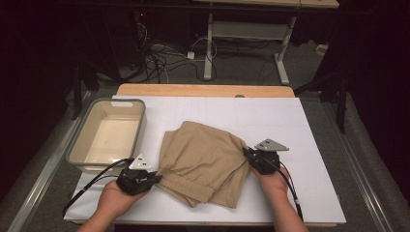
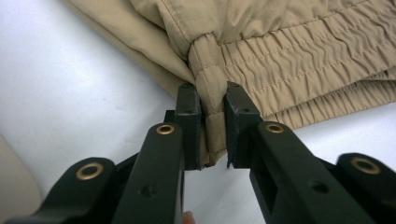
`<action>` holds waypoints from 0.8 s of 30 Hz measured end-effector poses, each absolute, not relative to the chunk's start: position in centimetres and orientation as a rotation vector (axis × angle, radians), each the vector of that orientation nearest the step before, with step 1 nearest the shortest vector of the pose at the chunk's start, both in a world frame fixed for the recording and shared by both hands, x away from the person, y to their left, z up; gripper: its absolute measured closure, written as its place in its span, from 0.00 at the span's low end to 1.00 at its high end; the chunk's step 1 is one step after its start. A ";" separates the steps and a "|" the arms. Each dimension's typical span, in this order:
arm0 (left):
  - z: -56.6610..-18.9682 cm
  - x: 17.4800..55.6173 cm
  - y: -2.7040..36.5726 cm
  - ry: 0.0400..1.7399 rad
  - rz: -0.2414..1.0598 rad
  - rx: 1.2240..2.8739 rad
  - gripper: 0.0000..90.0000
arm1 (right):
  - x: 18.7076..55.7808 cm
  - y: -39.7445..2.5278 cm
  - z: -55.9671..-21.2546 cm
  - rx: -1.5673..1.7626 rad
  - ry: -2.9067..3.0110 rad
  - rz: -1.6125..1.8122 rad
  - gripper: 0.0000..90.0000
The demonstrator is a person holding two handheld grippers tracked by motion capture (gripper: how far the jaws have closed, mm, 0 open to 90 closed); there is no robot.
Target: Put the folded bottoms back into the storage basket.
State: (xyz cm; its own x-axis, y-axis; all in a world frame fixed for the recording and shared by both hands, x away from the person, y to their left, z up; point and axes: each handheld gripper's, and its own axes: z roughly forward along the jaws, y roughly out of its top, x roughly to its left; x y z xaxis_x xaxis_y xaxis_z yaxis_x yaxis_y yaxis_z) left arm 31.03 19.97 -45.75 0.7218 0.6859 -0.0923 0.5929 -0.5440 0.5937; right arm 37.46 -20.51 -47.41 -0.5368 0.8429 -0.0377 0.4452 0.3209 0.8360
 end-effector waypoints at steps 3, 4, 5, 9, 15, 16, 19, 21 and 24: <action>-45.1 31.6 19.7 0.965 0.180 2.358 0.85 | 37.3 -20.5 -47.1 1.134 2.102 1.137 0.95; -44.8 31.7 19.6 0.962 0.182 2.374 0.85 | 37.3 -20.6 -47.0 1.141 2.102 1.143 0.96; -44.6 31.9 19.4 0.960 0.182 2.393 0.85 | 37.3 -20.6 -47.0 1.141 2.100 1.147 0.96; -43.8 32.7 19.2 0.977 0.145 2.442 0.85 | 37.2 -20.6 -46.9 1.137 2.101 1.158 0.96; -42.6 33.5 18.7 1.017 0.134 2.510 0.85 | 37.0 -20.4 -46.6 1.137 2.092 1.184 0.96; -42.5 33.7 18.7 1.020 0.136 2.527 0.85 | 37.0 -20.3 -46.6 1.138 2.094 1.193 0.96; -41.9 34.1 18.8 1.037 0.124 2.557 0.85 | 36.9 -20.0 -46.5 1.131 2.094 1.209 0.96; -41.5 34.3 18.8 1.044 0.123 2.582 0.85 | 37.0 -19.7 -46.5 1.126 2.096 1.220 0.96; -41.1 34.7 18.9 1.060 0.111 2.613 0.85 | 37.1 -19.3 -46.4 1.106 2.106 1.225 0.96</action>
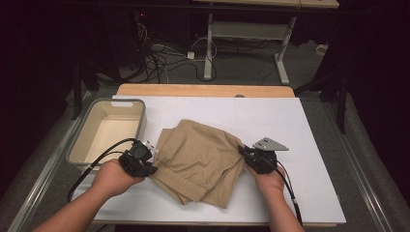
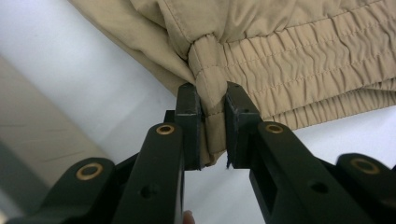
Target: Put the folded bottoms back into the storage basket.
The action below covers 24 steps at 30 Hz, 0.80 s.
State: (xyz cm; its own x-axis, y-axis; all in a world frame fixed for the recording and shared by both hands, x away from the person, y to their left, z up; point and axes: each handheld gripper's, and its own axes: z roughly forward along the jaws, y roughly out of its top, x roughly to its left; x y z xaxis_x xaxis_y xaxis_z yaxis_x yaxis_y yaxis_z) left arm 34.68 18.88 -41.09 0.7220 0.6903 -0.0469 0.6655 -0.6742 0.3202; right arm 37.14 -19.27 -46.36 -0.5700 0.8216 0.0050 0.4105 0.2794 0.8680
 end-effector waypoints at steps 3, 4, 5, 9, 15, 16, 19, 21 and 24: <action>-40.9 35.0 18.8 1.074 0.096 2.651 0.85 | 37.3 -18.8 -46.2 1.095 2.107 1.234 0.96; -40.9 35.1 18.7 1.073 0.089 2.669 0.85 | 37.3 -18.7 -46.1 1.093 2.106 1.236 0.96; -40.9 35.2 18.6 1.076 0.084 2.681 0.85 | 37.4 -18.6 -46.1 1.088 2.105 1.238 0.96; -40.8 35.6 18.2 1.074 0.059 2.733 0.85 | 37.6 -18.3 -45.8 1.096 2.102 1.246 0.95; -41.4 36.2 17.4 1.074 0.037 2.821 0.85 | 37.9 -18.5 -46.0 1.114 2.111 1.251 0.95; -41.5 36.3 17.3 1.076 0.027 2.829 0.85 | 37.8 -18.4 -46.0 1.117 2.114 1.249 0.95; -41.4 36.5 17.3 1.073 0.009 2.840 0.85 | 37.9 -18.4 -46.1 1.107 2.110 1.247 0.95; -41.4 36.7 17.3 1.069 -0.004 2.840 0.85 | 37.9 -18.4 -46.1 1.108 2.108 1.248 0.95; -41.4 36.7 17.3 1.066 -0.010 2.845 0.85 | 37.9 -18.4 -46.2 1.116 2.112 1.244 0.95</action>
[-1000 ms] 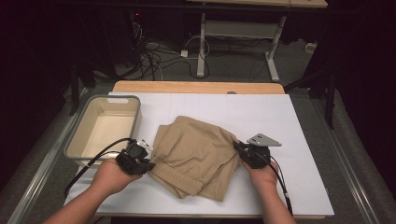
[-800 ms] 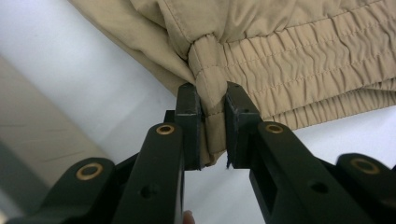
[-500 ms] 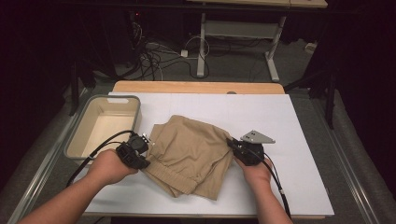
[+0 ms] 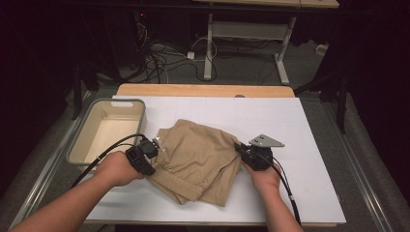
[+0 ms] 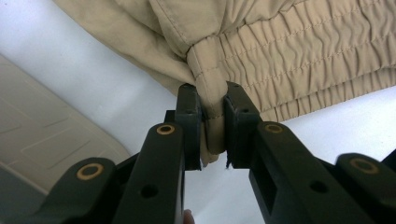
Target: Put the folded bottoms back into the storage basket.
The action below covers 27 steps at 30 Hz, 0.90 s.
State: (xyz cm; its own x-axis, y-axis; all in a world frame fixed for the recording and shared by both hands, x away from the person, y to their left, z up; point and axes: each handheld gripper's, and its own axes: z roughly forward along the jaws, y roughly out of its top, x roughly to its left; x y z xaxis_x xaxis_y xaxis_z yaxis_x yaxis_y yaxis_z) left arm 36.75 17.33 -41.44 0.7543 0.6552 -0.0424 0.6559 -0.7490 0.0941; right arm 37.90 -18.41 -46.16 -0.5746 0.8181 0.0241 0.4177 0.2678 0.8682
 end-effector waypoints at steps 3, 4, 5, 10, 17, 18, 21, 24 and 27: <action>-41.3 36.9 17.4 1.066 -0.026 2.841 0.85 | 37.8 -18.4 -46.1 1.106 2.109 1.247 0.95; -41.2 36.9 17.4 1.063 -0.030 2.840 0.85 | 37.8 -18.4 -46.0 1.106 2.108 1.250 0.95; -41.1 36.9 17.4 1.059 -0.033 2.840 0.85 | 37.7 -18.4 -45.9 1.104 2.107 1.254 0.95; -40.6 37.0 17.5 1.062 -0.047 2.843 0.85 | 37.6 -18.3 -45.2 1.089 2.100 1.283 0.95; -39.3 37.2 18.1 1.073 -0.065 2.845 0.85 | 37.5 -17.5 -43.7 1.068 2.112 1.302 0.95; -39.1 37.1 18.1 1.085 -0.065 2.844 0.85 | 37.5 -17.4 -43.5 1.063 2.108 1.306 0.95; -38.4 37.2 18.3 1.108 -0.079 2.857 0.85 | 37.5 -17.0 -42.9 1.055 2.099 1.323 0.95; -37.6 37.3 18.2 1.108 -0.089 2.880 0.85 | 37.5 -16.7 -42.3 1.038 2.099 1.325 0.95; -36.8 37.4 18.0 1.108 -0.075 2.889 0.85 | 37.4 -16.4 -41.8 1.026 2.092 1.334 0.95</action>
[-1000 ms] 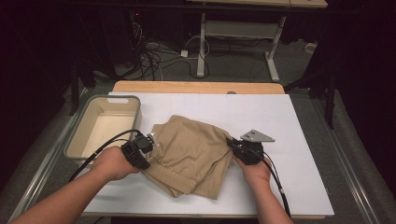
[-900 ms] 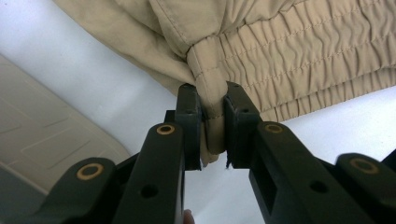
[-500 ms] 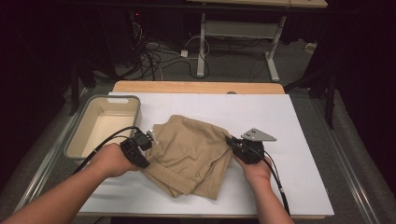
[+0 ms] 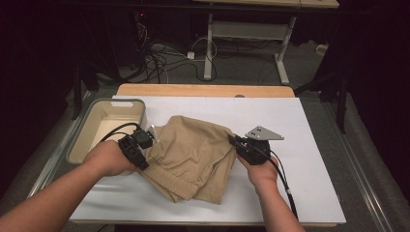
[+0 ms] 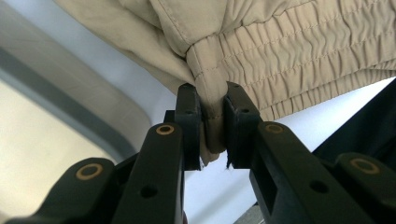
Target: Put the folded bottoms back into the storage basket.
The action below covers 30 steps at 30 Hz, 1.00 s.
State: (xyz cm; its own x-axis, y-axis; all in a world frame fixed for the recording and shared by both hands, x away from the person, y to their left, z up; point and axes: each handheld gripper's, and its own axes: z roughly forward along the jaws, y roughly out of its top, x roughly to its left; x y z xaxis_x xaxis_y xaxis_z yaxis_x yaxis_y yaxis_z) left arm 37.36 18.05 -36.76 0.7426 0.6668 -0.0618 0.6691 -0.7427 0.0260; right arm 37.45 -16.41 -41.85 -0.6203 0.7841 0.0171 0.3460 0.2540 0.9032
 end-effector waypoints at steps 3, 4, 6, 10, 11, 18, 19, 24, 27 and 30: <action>-36.1 37.5 17.9 1.101 -0.065 2.899 0.85 | 37.5 -16.4 -41.4 1.037 2.086 1.348 0.95; -36.0 37.5 17.8 1.095 -0.062 2.908 0.85 | 37.5 -16.4 -41.3 1.038 2.083 1.353 0.95; -35.7 37.6 17.7 1.090 -0.059 2.916 0.85 | 37.5 -16.4 -41.1 1.033 2.079 1.354 0.95; -35.4 37.9 17.5 1.085 -0.057 2.936 0.85 | 37.5 -16.5 -41.0 1.035 2.080 1.358 0.95; -35.3 37.9 17.4 1.084 -0.060 2.937 0.85 | 37.5 -16.5 -41.0 1.036 2.081 1.358 0.95; -34.7 38.4 17.2 1.090 -0.050 2.955 0.85 | 37.5 -16.4 -40.7 1.037 2.073 1.358 0.95; -34.6 38.5 17.2 1.092 -0.053 2.956 0.85 | 37.6 -16.5 -40.6 1.040 2.074 1.359 0.95; -33.4 38.8 17.1 1.087 -0.049 2.977 0.85 | 37.7 -16.4 -39.5 1.024 2.070 1.362 0.95; -32.5 39.0 17.2 1.097 -0.063 2.965 0.85 | 37.9 -16.2 -38.7 1.010 2.058 1.365 0.95; -31.8 39.1 17.4 1.101 -0.055 2.973 0.85 | 38.1 -16.0 -37.8 0.992 2.049 1.368 0.95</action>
State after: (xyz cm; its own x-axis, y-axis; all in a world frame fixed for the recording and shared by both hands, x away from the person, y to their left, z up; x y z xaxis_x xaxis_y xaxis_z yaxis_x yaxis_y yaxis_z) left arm 39.11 17.36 -31.83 0.7582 0.6516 -0.0224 0.6506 -0.7584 -0.0396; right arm 38.10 -15.97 -37.77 -0.6214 0.7835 0.0029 0.3028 0.2368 0.9231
